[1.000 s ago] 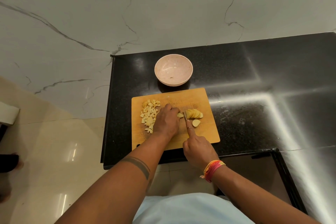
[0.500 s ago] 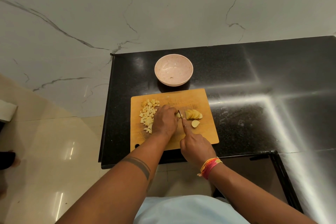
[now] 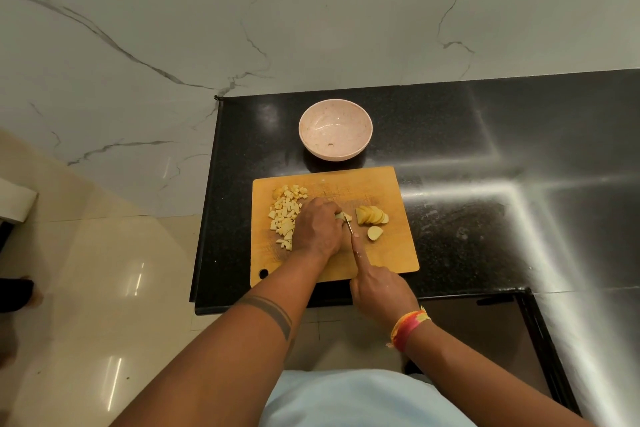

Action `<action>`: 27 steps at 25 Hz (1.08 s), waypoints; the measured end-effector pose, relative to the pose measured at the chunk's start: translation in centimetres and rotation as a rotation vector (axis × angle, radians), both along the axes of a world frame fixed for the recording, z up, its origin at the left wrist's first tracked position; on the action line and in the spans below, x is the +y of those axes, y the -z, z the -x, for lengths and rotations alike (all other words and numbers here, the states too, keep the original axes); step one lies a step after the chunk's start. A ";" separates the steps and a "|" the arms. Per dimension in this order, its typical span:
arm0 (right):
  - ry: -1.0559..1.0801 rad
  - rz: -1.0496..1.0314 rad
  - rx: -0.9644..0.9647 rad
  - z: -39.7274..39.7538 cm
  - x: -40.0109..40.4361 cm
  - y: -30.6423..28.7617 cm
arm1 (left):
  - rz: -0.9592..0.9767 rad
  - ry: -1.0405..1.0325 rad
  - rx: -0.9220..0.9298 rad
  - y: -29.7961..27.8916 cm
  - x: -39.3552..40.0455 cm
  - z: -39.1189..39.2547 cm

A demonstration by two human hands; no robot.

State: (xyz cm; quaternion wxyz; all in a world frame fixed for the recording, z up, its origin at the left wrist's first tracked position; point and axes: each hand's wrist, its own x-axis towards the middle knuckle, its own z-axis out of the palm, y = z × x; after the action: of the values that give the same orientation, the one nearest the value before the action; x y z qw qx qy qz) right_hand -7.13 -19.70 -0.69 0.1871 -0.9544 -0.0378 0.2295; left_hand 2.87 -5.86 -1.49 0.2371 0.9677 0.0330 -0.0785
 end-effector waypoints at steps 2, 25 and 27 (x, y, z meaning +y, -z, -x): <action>0.008 -0.012 0.008 0.9 -0.4 -0.3 | -0.007 0.011 -0.004 -0.1 0.1 0.2; -0.064 0.040 -0.056 -1.7 1.5 0.1 | -0.185 0.040 -0.050 0.1 0.4 0.8; -0.071 0.029 -0.034 -0.5 1.1 0.1 | -0.175 0.022 -0.059 0.0 0.4 0.8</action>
State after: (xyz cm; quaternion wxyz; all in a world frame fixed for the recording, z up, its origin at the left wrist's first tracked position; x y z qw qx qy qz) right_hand -6.66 -18.55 -0.83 0.1642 -0.9589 -0.0712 0.2203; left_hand 2.03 -5.49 -1.52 0.1517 0.9869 0.0220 -0.0495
